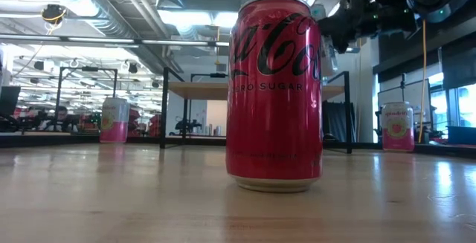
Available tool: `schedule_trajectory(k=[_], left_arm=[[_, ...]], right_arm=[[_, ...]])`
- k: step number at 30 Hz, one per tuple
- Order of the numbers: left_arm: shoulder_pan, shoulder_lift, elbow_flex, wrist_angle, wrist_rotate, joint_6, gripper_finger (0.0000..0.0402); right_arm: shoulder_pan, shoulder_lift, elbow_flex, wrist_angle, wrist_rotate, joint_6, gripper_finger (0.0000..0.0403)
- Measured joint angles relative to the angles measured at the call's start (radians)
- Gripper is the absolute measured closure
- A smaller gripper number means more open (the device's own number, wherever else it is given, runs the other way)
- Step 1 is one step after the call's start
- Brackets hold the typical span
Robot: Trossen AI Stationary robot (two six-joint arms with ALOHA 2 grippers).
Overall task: Place canned beverage on shelf
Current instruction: Put the white-blue soda can on the shelf aligned with the other white-blue soda can
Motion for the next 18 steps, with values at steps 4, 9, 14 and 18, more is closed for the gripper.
schedule_trajectory(k=[4, 9, 14, 18], left_arm=[[0.005, -0.004, 0.000, 0.000, -0.003, -0.035, 0.0099], [0.006, -0.003, 0.000, 0.000, -0.002, -0.044, 0.0099], [0.017, -0.002, 0.000, 0.001, -0.002, -0.069, 0.0099], [0.017, -0.002, 0.000, 0.003, -0.001, -0.074, 0.0099]], right_arm=[[-0.001, 0.001, -0.029, 0.033, 0.014, -0.017, 0.0174], [-0.001, 0.019, -0.054, 0.095, 0.034, -0.020, 0.0174], [-0.013, 0.047, -0.055, 0.097, 0.042, -0.037, 0.0174], [-0.013, 0.062, -0.053, 0.105, 0.043, -0.038, 0.0173]])
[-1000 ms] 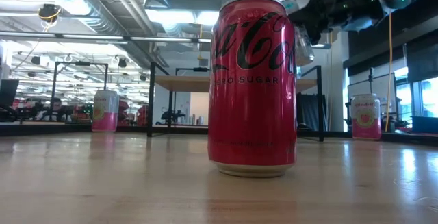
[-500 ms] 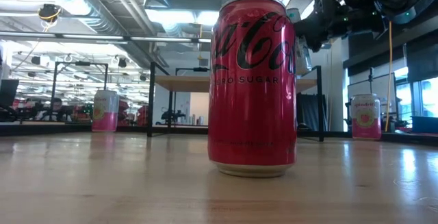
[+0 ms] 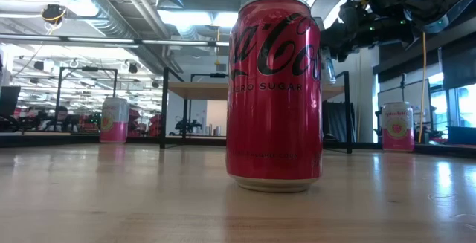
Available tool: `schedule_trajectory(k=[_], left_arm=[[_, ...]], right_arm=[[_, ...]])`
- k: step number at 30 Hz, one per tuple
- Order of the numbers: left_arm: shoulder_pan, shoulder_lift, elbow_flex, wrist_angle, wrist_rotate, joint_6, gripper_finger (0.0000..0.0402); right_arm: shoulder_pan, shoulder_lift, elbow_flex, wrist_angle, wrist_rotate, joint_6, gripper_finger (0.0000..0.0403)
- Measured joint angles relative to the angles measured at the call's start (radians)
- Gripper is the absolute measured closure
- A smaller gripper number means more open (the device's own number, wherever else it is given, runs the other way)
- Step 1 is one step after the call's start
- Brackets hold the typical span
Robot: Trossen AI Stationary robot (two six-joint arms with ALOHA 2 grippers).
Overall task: Place canned beverage on shelf
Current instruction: Put the white-blue soda can on the shelf aligned with the other white-blue soda can
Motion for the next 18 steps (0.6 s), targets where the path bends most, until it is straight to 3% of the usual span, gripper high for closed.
schedule_trajectory(k=[18], left_arm=[[0.000, 0.000, 0.000, 0.003, 0.019, -0.025, 0.0099]], right_arm=[[0.001, -0.025, 0.000, -0.015, 0.077, -0.002, 0.0081]])
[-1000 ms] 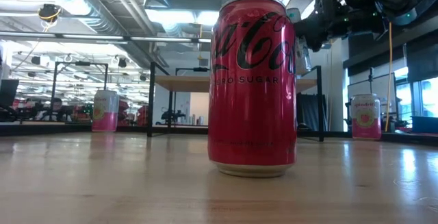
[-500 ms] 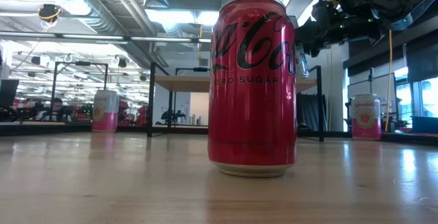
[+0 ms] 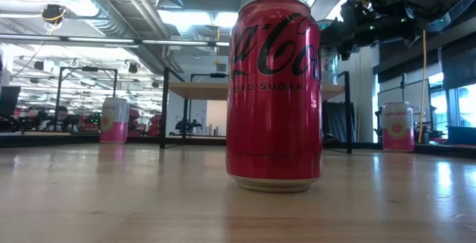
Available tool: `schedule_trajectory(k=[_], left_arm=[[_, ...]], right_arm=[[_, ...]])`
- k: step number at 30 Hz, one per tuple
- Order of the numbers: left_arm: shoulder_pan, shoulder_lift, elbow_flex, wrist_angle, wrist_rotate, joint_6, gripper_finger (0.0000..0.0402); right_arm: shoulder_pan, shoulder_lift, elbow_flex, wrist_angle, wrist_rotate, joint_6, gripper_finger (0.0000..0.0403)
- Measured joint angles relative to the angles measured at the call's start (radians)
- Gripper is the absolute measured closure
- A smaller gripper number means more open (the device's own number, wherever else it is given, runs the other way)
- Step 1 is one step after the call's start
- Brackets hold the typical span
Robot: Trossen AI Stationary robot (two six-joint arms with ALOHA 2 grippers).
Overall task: Place canned beverage on shelf
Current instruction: Put the white-blue soda can on the shelf aligned with the other white-blue soda can
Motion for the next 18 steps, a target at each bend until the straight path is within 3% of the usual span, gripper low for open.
schedule_trajectory(k=[9, 18], left_arm=[[0.000, 0.000, 0.000, 0.000, 0.023, 0.000, 0.0099], [0.000, 0.000, 0.000, 0.000, 0.023, 0.000, 0.0099]], right_arm=[[0.000, -0.051, 0.001, -0.001, 0.028, 0.003, 0.0080], [0.000, -0.064, 0.096, -0.025, 0.019, 0.003, 0.0080]])
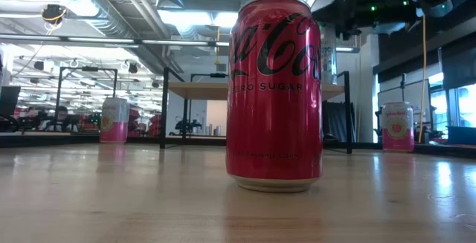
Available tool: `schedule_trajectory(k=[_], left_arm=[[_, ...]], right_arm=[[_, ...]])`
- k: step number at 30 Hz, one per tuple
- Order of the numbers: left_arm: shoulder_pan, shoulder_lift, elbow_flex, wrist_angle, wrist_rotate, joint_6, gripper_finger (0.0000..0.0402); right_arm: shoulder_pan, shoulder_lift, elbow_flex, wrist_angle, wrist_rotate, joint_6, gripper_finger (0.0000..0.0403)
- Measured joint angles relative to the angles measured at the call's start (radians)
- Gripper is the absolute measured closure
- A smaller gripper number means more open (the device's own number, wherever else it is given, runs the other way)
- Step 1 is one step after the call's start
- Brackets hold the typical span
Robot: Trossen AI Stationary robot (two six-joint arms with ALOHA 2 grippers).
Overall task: Place canned beverage on shelf
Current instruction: Put the white-blue soda can on the shelf aligned with the other white-blue soda can, then put the left red-black soda can on the shelf
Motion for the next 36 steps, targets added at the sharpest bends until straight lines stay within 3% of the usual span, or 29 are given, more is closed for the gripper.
schedule_trajectory(k=[6, 12, 17, 20, 26, 36], left_arm=[[-0.005, 0.000, 0.000, 0.000, 0.000, 0.000, 0.0099], [-0.035, 0.013, 0.000, -0.009, 0.022, -0.031, 0.0099], [-0.096, 0.040, -0.022, -0.041, 0.024, -0.070, 0.0099], [-0.142, 0.051, -0.069, -0.042, 0.023, -0.085, 0.0099], [-0.258, 0.051, -0.209, -0.037, 0.039, -0.116, 0.0099], [-0.412, 0.051, -0.498, 0.254, 0.079, -0.131, 0.0099]], right_arm=[[0.000, -0.012, 0.128, -0.177, -0.031, 0.001, 0.0080], [0.013, -0.043, 0.294, -0.385, -0.146, 0.006, 0.0080], [0.187, -0.042, 0.375, -0.529, -0.155, 0.008, 0.0080], [0.347, -0.041, 0.393, -0.587, -0.074, 0.035, 0.0080], [0.669, -0.020, 0.393, -0.659, 0.190, 0.155, 0.0080], [1.050, 0.171, 0.393, -0.687, 0.454, 0.316, 0.0080]])
